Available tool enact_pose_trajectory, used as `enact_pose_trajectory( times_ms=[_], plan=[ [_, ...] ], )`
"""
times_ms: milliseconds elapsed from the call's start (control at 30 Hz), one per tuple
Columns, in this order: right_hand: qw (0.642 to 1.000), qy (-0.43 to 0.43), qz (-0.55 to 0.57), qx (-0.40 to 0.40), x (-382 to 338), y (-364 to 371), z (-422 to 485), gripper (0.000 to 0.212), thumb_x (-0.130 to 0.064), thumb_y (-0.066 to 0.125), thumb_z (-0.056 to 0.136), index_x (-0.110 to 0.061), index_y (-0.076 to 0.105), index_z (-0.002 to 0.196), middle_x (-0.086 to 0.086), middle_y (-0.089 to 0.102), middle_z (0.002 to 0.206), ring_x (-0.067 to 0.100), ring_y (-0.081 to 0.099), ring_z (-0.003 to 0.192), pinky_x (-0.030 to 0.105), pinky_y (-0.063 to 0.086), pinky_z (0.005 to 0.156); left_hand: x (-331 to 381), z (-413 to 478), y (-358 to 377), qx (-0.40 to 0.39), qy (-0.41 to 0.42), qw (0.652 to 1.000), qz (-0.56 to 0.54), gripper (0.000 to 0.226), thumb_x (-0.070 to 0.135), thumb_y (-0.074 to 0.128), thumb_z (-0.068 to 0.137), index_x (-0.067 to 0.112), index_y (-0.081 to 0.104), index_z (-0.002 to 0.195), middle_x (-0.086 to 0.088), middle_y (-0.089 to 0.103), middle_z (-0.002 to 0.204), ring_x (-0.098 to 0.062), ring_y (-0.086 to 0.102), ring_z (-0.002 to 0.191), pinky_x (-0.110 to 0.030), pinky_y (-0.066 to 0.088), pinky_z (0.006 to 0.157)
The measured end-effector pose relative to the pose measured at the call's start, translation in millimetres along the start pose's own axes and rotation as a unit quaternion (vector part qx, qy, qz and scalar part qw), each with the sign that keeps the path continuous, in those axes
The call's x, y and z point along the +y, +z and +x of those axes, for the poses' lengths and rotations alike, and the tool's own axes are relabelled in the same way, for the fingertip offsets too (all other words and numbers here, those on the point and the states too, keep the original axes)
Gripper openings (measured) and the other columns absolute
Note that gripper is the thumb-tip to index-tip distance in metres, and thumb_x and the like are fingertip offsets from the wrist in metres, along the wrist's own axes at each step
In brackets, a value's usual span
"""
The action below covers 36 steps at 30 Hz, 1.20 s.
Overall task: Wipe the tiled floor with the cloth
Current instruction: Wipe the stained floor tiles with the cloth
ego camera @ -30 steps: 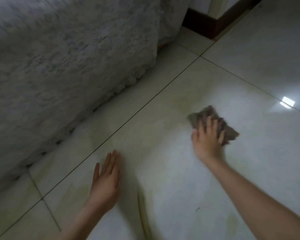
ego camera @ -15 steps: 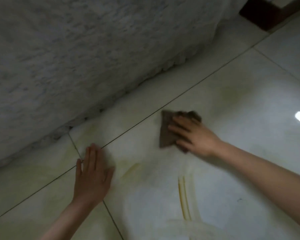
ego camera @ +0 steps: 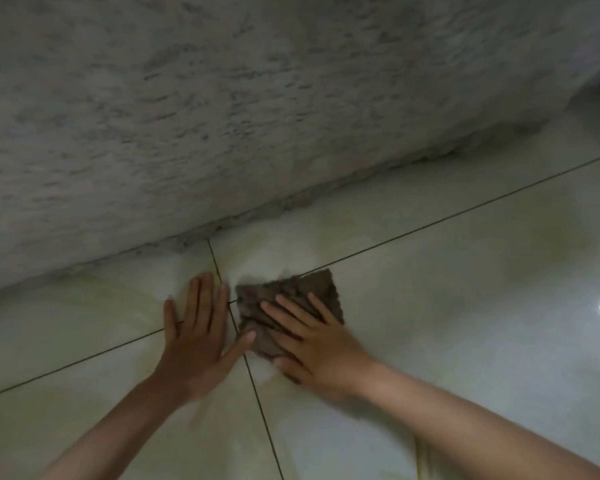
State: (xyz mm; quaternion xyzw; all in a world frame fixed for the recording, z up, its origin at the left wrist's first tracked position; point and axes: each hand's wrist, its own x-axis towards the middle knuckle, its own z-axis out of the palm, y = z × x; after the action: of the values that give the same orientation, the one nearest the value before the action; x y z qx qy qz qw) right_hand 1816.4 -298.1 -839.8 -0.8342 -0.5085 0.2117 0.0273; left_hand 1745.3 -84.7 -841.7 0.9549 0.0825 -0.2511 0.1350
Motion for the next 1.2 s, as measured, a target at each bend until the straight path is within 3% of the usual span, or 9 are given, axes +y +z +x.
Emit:
enact_pose_trajectory(
  times_ms=[67, 133, 300, 433, 600, 700, 900, 1067, 1200],
  plan=[
    [0.999, -0.031, -0.019, -0.003, 31, -14, 16, 0.055, -0.049, 0.019, 0.101, -0.032, 0.016, 0.153, -0.007, 0.003, 0.161, 0.018, 0.001, 0.15, 0.049, 0.002, 0.12, -1, 1, 1, 0.011, 0.005, 1.0, -0.003, 0.09, 0.081, -0.028, 0.067, 0.025, -0.043, 0.136, 0.004, -0.053, 0.142, -0.013, -0.045, 0.133, -0.038, -0.041, 0.098],
    [0.999, 0.038, -0.021, 0.025, 58, -40, 55, 0.052, -0.046, 0.021, 0.104, -0.035, 0.006, 0.153, -0.006, -0.002, 0.162, 0.018, -0.003, 0.15, 0.044, -0.001, 0.119, -2, 0, 2, 0.019, 0.006, 1.0, -0.002, 0.089, 0.08, -0.028, 0.069, 0.026, -0.042, 0.138, 0.003, -0.051, 0.144, -0.013, -0.044, 0.134, -0.04, -0.039, 0.1],
    [0.976, 0.203, 0.073, 0.002, 54, -79, 156, 0.05, -0.042, 0.021, 0.104, -0.029, 0.021, 0.153, 0.001, 0.016, 0.161, 0.027, 0.008, 0.148, 0.055, -0.003, 0.118, -1, 0, 6, 0.052, -0.001, 0.999, -0.005, 0.089, 0.079, -0.022, 0.076, 0.023, -0.033, 0.144, 0.002, -0.042, 0.15, -0.014, -0.038, 0.138, -0.046, -0.03, 0.108],
    [0.995, 0.092, 0.009, 0.044, 22, -55, 114, 0.05, -0.04, 0.028, 0.104, -0.028, 0.024, 0.152, 0.0, 0.01, 0.162, 0.024, 0.001, 0.149, 0.051, -0.003, 0.119, 1, -2, 6, 0.059, -0.008, 0.998, -0.008, 0.092, 0.079, -0.022, 0.076, 0.017, -0.032, 0.144, -0.001, -0.041, 0.151, -0.014, -0.038, 0.138, -0.05, -0.023, 0.112],
    [0.998, -0.048, 0.047, -0.014, 18, -26, 38, 0.051, -0.041, 0.023, 0.103, -0.033, 0.02, 0.153, -0.011, -0.003, 0.161, 0.013, -0.014, 0.148, 0.043, -0.012, 0.118, 4, -6, 4, 0.092, 0.021, 0.995, -0.029, 0.092, 0.073, 0.005, 0.092, 0.003, 0.002, 0.151, -0.015, -0.001, 0.16, -0.022, -0.007, 0.148, -0.052, -0.001, 0.114],
    [0.999, -0.046, 0.01, -0.015, 35, -46, 67, 0.05, -0.04, 0.024, 0.104, -0.034, 0.016, 0.153, -0.01, -0.001, 0.162, 0.015, -0.008, 0.149, 0.042, -0.007, 0.119, 3, -5, 5, 0.084, 0.012, 0.996, -0.021, 0.095, 0.078, -0.007, 0.085, 0.008, -0.015, 0.149, -0.012, -0.019, 0.158, -0.019, -0.021, 0.146, -0.052, -0.009, 0.116],
    [0.992, 0.119, 0.034, -0.017, 22, -79, 171, 0.05, -0.038, 0.024, 0.104, -0.03, 0.018, 0.153, 0.001, 0.015, 0.161, 0.026, 0.012, 0.147, 0.05, 0.004, 0.12, 2, -4, 8, 0.08, -0.003, 0.996, -0.034, 0.091, 0.08, -0.018, 0.077, 0.017, -0.041, 0.138, -0.002, -0.042, 0.15, -0.014, -0.035, 0.14, -0.049, -0.021, 0.113],
    [0.99, 0.112, 0.042, 0.073, 3, -32, 72, 0.051, -0.039, 0.033, 0.103, -0.032, 0.024, 0.152, -0.005, 0.012, 0.162, 0.019, 0.005, 0.15, 0.05, 0.007, 0.119, 1, -3, 8, 0.073, -0.011, 0.997, -0.027, 0.093, 0.08, -0.021, 0.076, 0.015, -0.035, 0.142, 0.0, -0.044, 0.149, -0.014, -0.036, 0.14, -0.05, -0.023, 0.113],
    [0.987, 0.14, 0.031, 0.073, -38, 29, -58, 0.051, -0.044, 0.031, 0.101, -0.034, 0.029, 0.151, -0.004, 0.019, 0.161, 0.022, 0.017, 0.148, 0.05, 0.014, 0.117, 3, -2, 8, 0.066, -0.019, 0.997, -0.025, 0.093, 0.078, -0.025, 0.074, 0.016, -0.032, 0.144, 0.002, -0.044, 0.149, -0.012, -0.037, 0.139, -0.049, -0.023, 0.112]
  ],
)
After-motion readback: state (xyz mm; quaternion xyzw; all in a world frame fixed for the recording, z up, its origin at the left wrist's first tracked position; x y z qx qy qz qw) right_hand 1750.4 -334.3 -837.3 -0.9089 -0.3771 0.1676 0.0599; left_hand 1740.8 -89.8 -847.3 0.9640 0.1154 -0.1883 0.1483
